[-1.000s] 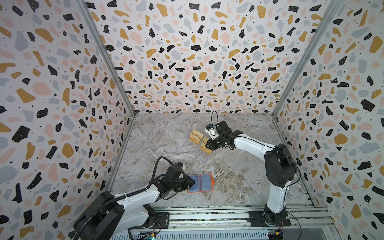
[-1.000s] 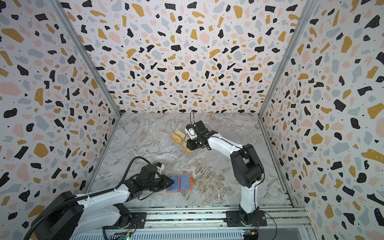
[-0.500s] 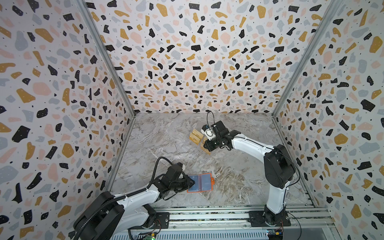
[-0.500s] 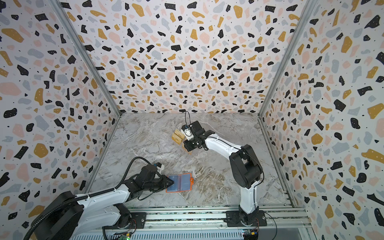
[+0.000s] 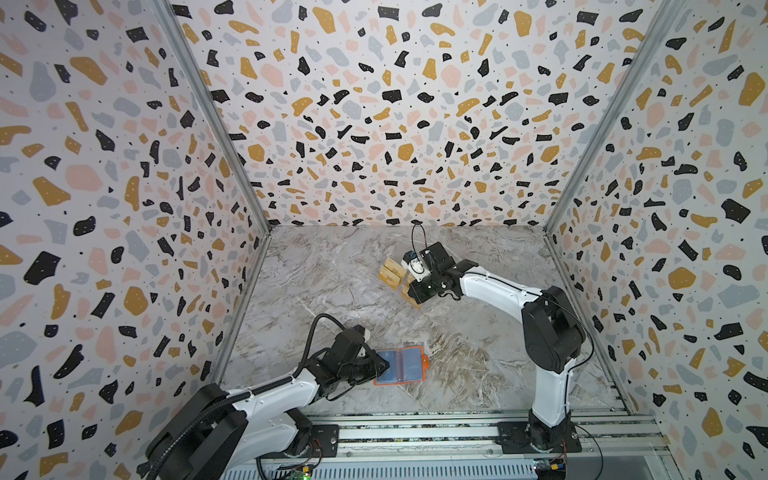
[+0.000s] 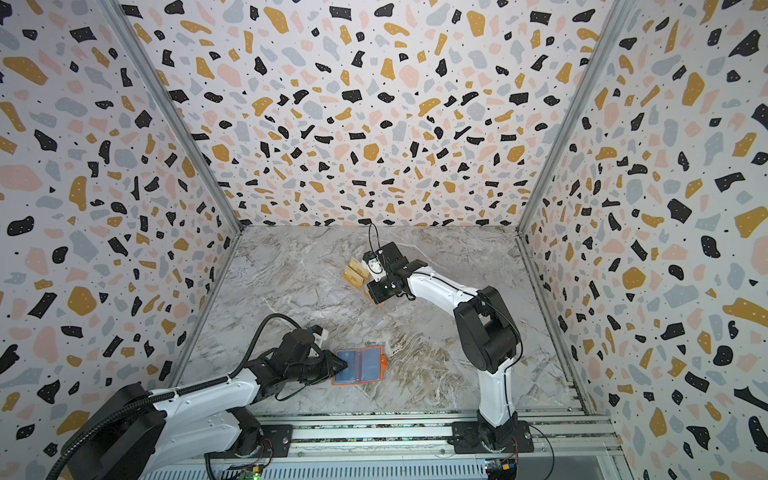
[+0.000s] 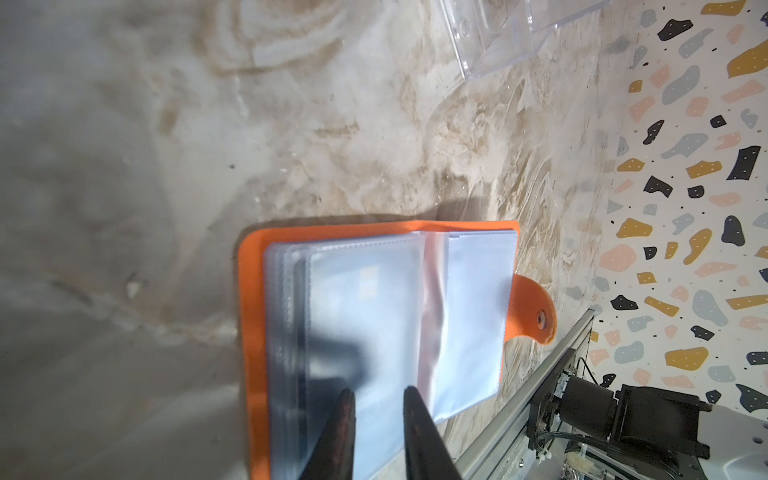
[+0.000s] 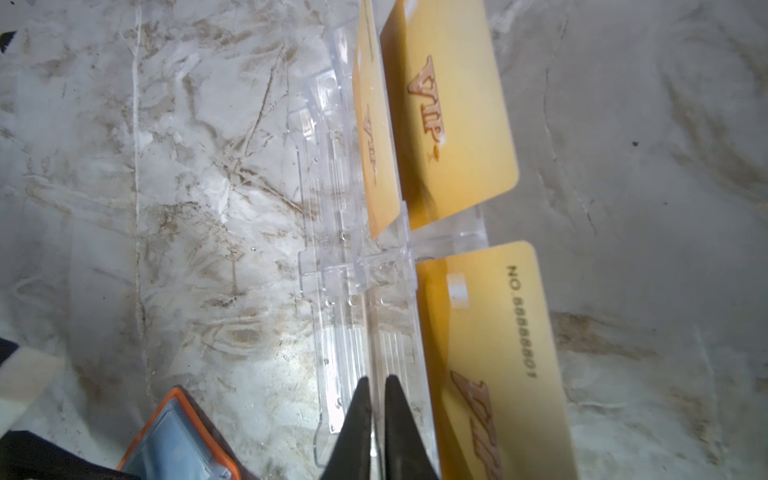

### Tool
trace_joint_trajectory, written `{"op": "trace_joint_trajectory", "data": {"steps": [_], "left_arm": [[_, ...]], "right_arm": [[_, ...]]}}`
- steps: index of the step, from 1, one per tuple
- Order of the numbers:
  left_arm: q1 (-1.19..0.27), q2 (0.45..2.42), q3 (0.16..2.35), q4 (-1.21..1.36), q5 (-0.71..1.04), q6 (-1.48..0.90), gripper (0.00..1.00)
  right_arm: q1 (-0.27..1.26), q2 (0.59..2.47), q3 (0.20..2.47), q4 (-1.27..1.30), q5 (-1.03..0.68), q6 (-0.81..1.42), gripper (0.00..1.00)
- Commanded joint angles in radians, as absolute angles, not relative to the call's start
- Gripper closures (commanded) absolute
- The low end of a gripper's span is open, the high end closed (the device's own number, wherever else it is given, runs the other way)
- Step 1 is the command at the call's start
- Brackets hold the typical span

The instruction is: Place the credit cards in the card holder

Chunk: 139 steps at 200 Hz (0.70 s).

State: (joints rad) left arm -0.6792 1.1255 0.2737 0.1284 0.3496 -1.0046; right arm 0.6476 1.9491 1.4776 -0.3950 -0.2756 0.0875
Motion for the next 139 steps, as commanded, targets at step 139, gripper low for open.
{"op": "trace_joint_trajectory", "data": {"steps": [139], "left_arm": [[-0.683,1.092,0.298,0.100,0.307,-0.995,0.76]], "right_arm": [[0.656,1.823,1.580,-0.456,-0.265,0.094,1.00]]}}
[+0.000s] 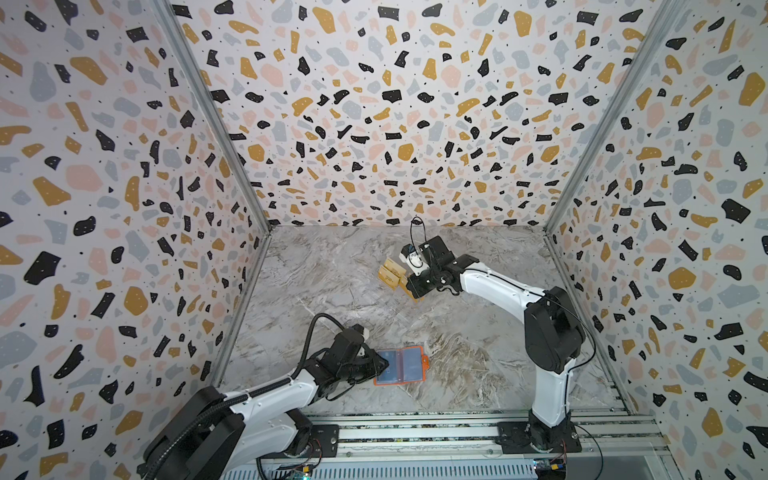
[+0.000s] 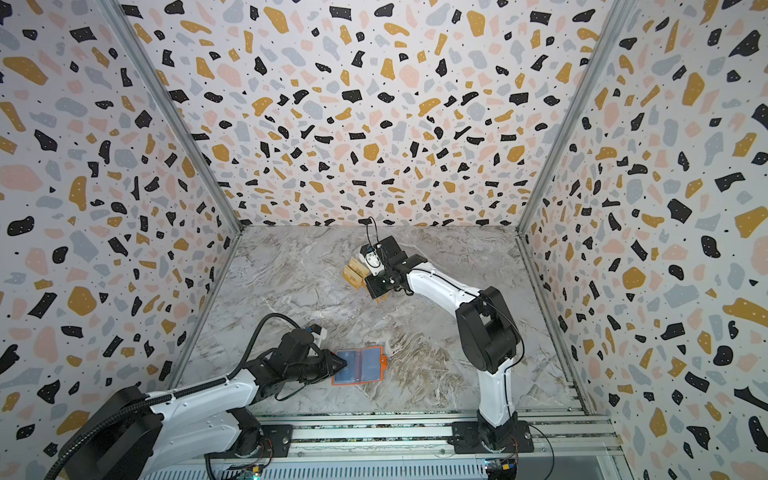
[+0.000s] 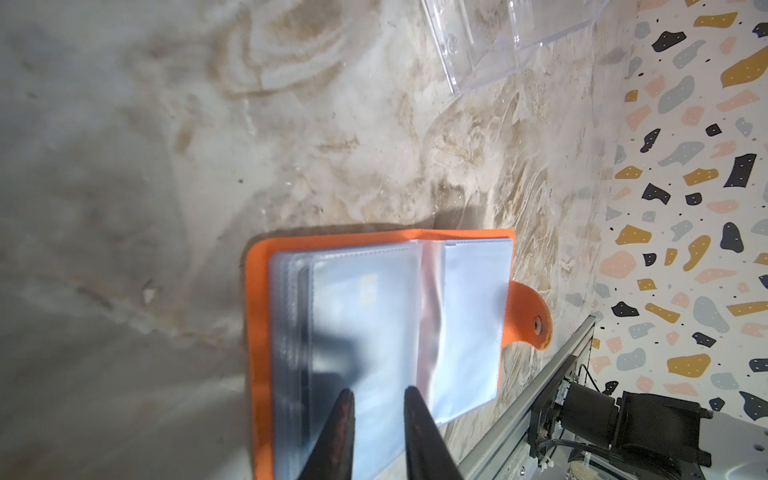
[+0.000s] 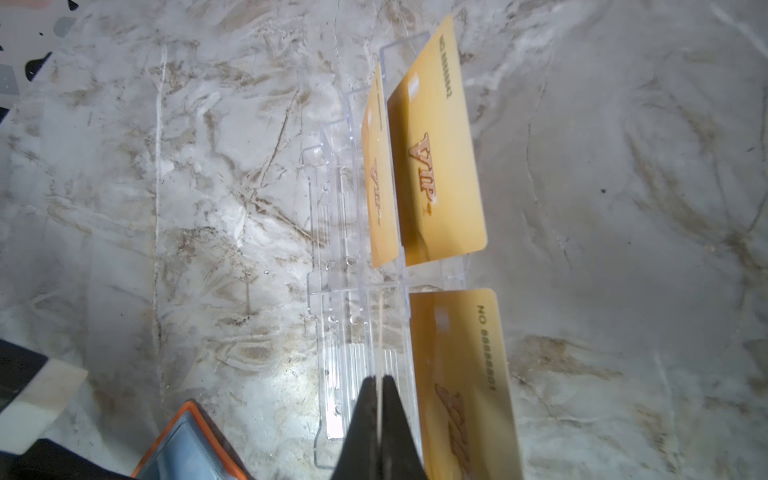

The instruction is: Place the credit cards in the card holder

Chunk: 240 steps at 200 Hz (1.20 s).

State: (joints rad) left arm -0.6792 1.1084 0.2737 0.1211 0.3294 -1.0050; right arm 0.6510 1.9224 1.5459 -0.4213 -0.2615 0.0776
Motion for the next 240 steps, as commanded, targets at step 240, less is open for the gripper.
{"op": "trace_joint_trajectory", "data": {"steps": [240], "left_arm": [[-0.682,1.095,0.278,0.084,0.273,-0.991,0.80]], "right_arm": [[0.850,1.559,0.569,0.416,-0.590,0.964,1.00]]}}
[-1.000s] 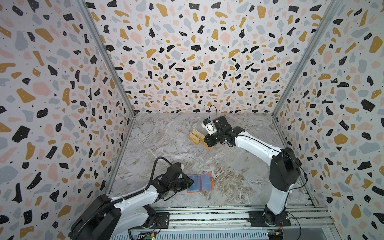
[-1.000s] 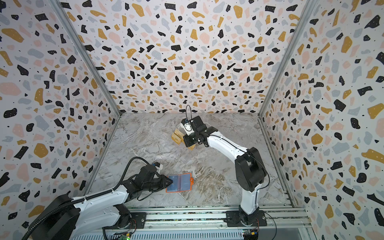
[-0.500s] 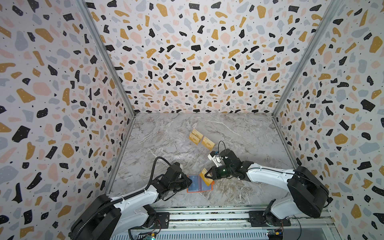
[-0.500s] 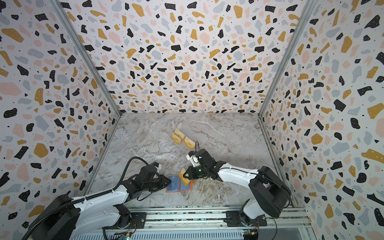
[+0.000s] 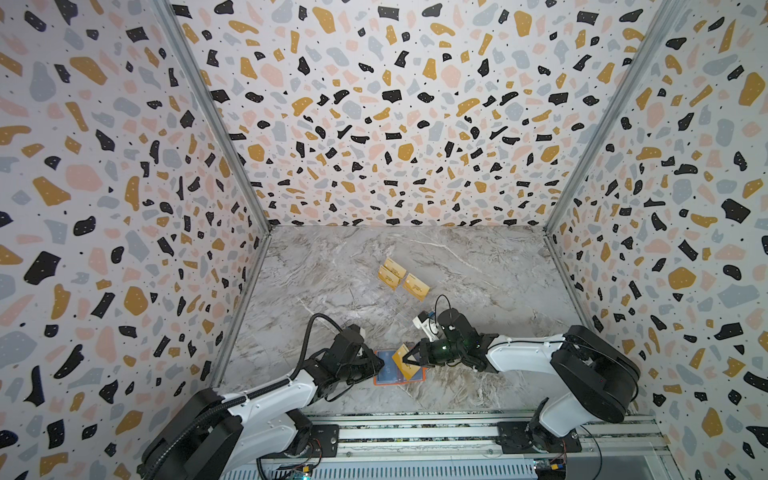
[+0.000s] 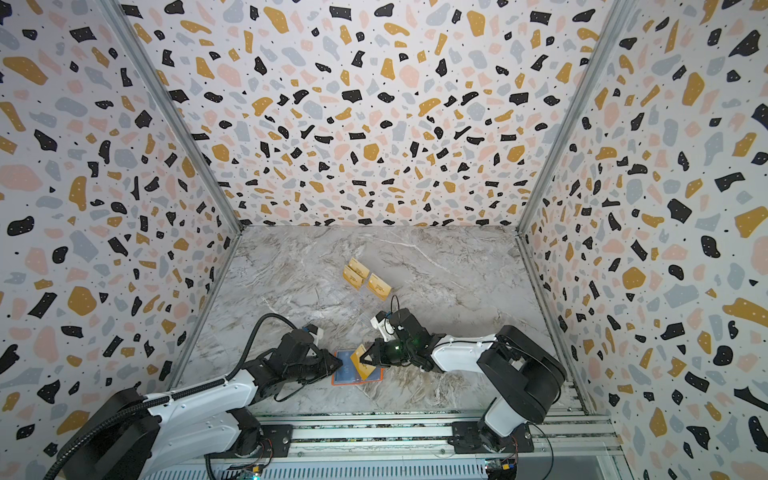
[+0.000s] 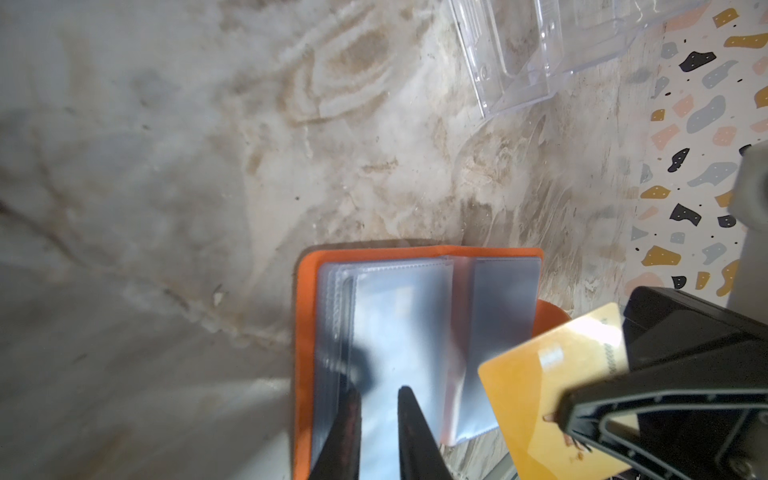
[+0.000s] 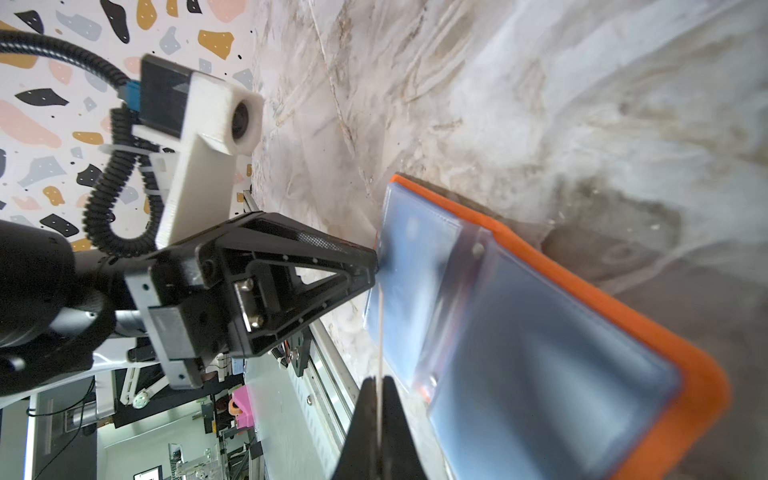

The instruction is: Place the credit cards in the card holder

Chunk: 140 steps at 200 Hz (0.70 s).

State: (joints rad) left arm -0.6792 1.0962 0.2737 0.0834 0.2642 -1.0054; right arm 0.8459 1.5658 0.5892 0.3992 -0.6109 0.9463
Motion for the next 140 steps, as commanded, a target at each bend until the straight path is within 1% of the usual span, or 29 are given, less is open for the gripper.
{"op": "trace_joint_trajectory", "data": {"steps": [1,84,140], "left_arm": [[-0.683,1.095,0.279,0.084,0.273,-0.991,0.80],[-0.683,1.091,0.278,0.083,0.276,-0.994,0.80],[-0.683,1.088,0.276,0.080,0.277,-0.994,0.80]], "right_arm": [[0.850,1.559,0.567,0.417,-0.588,0.964,1.00],[0.850,1.567,0.531,0.439,-0.565,0.983,1.00],[0.849,1.597,0.529,0.494,-0.592,0.992,1.00]]}}
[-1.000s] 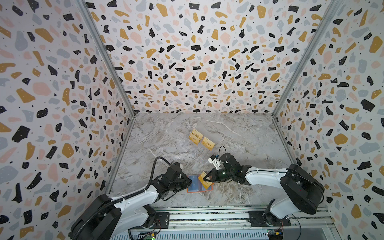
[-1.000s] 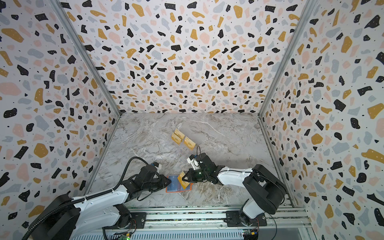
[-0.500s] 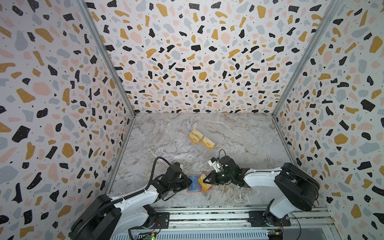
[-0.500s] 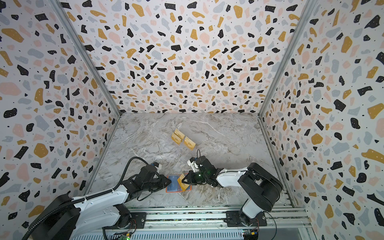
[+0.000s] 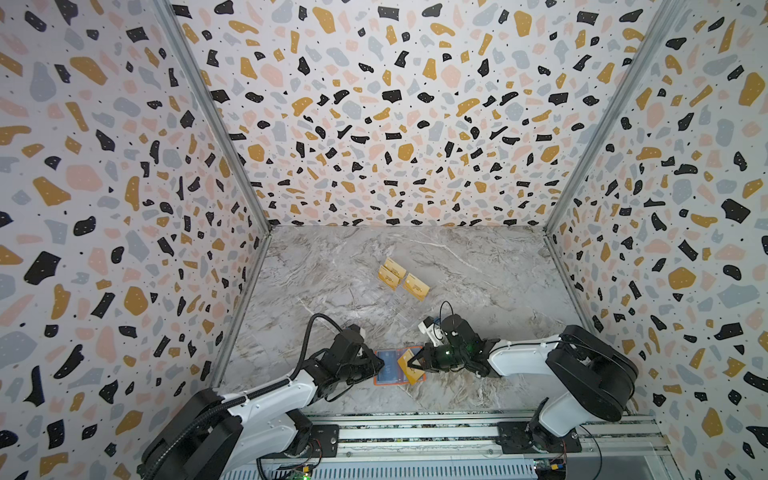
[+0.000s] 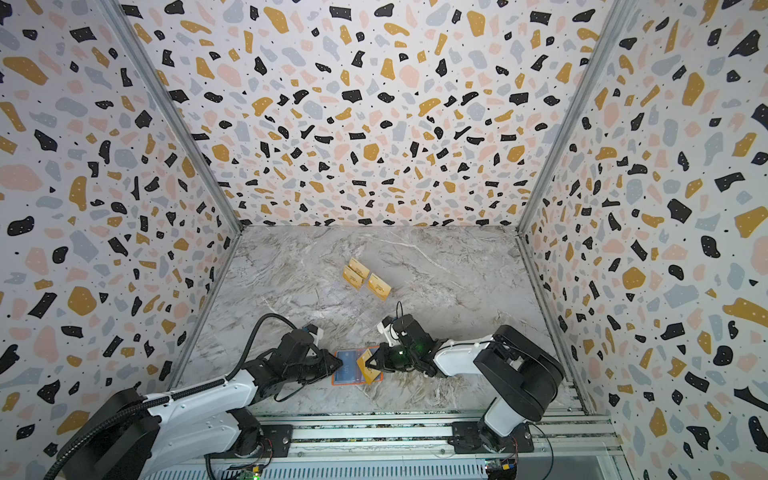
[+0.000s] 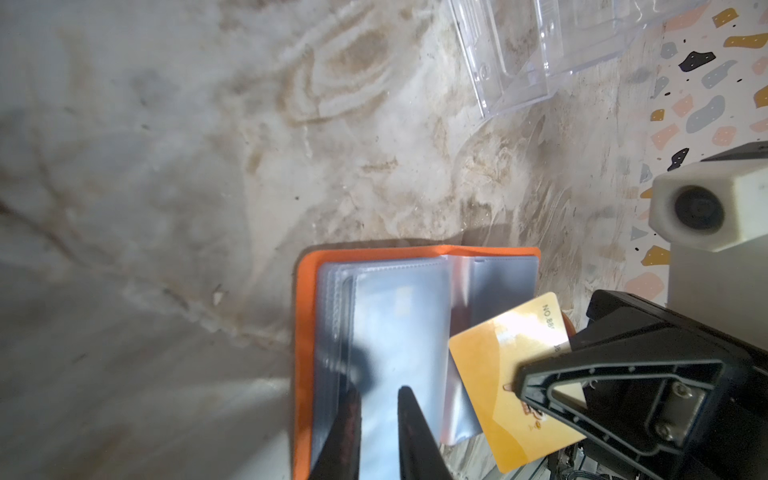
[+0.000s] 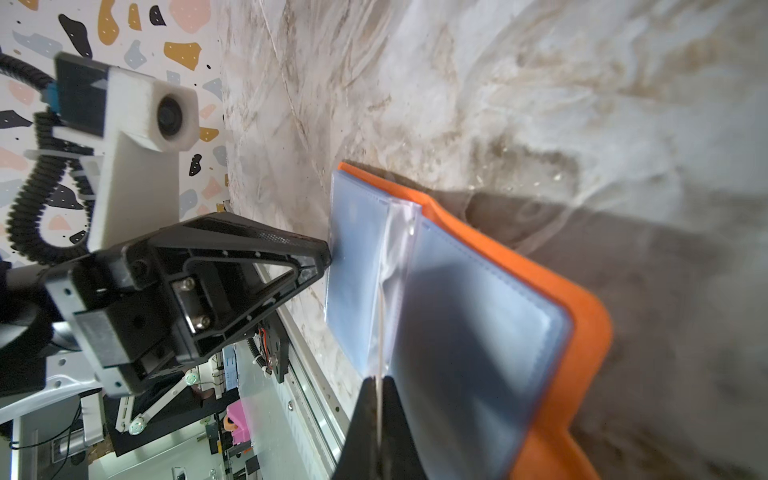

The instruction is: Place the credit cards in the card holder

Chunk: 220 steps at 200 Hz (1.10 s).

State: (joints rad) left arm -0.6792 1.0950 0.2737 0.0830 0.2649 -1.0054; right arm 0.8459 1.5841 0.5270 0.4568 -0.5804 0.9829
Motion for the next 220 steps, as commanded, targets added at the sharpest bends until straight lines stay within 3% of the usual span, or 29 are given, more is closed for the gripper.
{"op": "trace_joint_trajectory", "data": {"steps": [1,161,200,220], "left_arm": [[-0.683,1.088,0.276,0.080,0.277,-0.994,0.80],[-0.683,1.074,0.262,0.072,0.283,-0.992,0.81],[-0.683,1.087,0.258,0.056,0.284,-0.981,0.86],[-0.683,1.100,0.250,0.053,0.283,-0.973,0.94]], "right_arm": [[0.849,1.597,0.529,0.496,-0.592,0.991,1.00],[0.856,1.727,0.514,0.742,-0.600,1.063,1.00],[0.867,1.772,0.516,0.807,-0.574,1.080,1.00],[0.872,1.790,0.510,0.854,-0.566,1.103,1.00]]}}
